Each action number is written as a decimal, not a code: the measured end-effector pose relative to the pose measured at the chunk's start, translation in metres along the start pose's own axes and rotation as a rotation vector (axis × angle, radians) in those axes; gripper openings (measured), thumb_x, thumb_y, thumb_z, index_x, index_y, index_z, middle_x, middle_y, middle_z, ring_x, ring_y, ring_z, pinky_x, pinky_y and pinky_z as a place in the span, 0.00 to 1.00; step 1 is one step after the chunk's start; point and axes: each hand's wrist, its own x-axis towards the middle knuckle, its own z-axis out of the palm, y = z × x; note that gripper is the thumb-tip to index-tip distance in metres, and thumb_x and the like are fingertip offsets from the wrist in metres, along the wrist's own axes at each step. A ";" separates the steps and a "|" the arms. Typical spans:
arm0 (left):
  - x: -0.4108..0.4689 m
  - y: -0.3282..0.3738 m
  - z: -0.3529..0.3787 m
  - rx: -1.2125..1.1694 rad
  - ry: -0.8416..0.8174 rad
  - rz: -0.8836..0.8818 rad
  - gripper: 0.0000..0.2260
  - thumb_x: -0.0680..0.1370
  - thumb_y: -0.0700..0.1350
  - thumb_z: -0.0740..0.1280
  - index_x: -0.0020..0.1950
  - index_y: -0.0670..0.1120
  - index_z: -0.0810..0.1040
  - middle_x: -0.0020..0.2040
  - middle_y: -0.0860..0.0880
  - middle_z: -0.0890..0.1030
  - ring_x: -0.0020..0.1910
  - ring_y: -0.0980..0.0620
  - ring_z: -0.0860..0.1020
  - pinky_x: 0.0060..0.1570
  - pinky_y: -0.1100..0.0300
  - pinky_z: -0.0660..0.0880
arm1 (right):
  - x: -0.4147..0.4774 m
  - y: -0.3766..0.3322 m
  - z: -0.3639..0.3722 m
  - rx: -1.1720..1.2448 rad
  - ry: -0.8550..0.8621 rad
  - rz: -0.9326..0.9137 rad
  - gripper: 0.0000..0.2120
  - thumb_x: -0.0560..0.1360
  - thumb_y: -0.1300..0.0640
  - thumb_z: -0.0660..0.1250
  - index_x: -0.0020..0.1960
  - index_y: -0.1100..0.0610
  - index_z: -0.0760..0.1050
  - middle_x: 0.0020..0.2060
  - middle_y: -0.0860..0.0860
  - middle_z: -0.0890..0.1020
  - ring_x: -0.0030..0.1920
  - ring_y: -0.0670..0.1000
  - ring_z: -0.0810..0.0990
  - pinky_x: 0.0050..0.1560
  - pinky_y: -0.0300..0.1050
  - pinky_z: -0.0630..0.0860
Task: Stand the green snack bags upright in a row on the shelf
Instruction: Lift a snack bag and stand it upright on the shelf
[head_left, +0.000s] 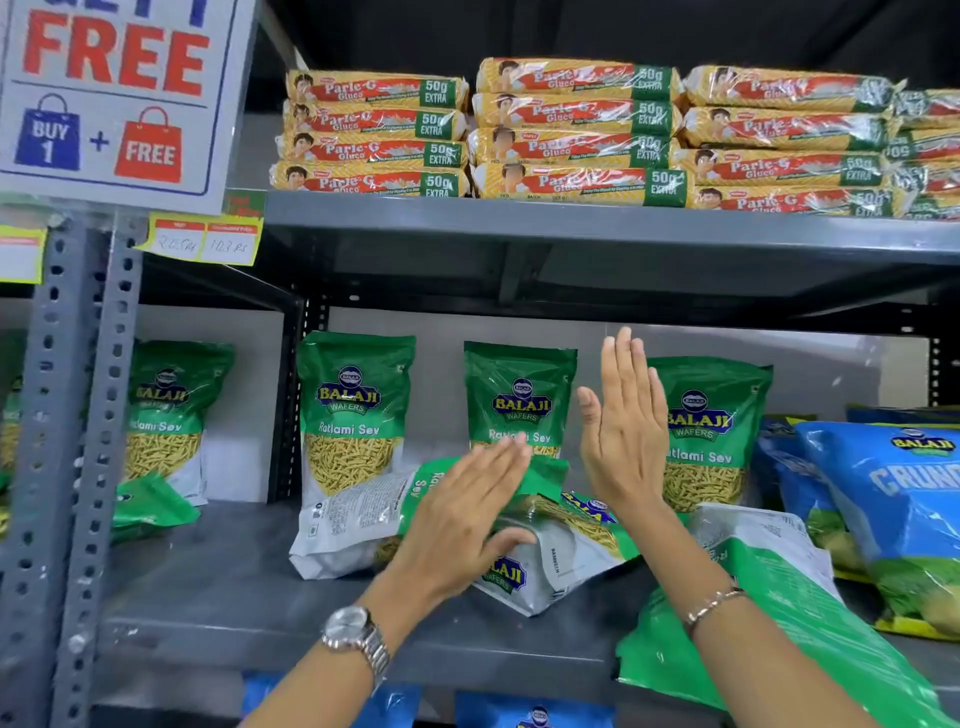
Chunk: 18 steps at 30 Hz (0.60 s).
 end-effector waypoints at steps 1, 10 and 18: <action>-0.002 0.003 0.002 -0.008 0.016 0.014 0.29 0.78 0.60 0.46 0.72 0.42 0.60 0.71 0.46 0.66 0.71 0.52 0.64 0.71 0.57 0.60 | 0.001 0.001 -0.003 0.008 0.020 -0.002 0.30 0.79 0.44 0.38 0.75 0.59 0.52 0.74 0.50 0.51 0.74 0.47 0.52 0.73 0.42 0.45; 0.010 -0.018 -0.010 -0.198 0.385 -0.298 0.16 0.80 0.49 0.53 0.60 0.44 0.75 0.38 0.44 0.85 0.21 0.68 0.63 0.20 0.75 0.63 | -0.010 0.028 0.006 0.014 -0.226 0.045 0.25 0.80 0.47 0.48 0.73 0.57 0.59 0.71 0.54 0.68 0.71 0.51 0.66 0.69 0.51 0.61; 0.033 -0.113 -0.069 -0.207 0.736 -0.610 0.18 0.81 0.46 0.54 0.48 0.35 0.77 0.30 0.50 0.70 0.29 0.60 0.65 0.29 0.63 0.58 | 0.004 -0.057 0.056 0.914 -0.705 0.414 0.18 0.79 0.60 0.59 0.68 0.62 0.66 0.66 0.59 0.73 0.61 0.50 0.72 0.60 0.40 0.69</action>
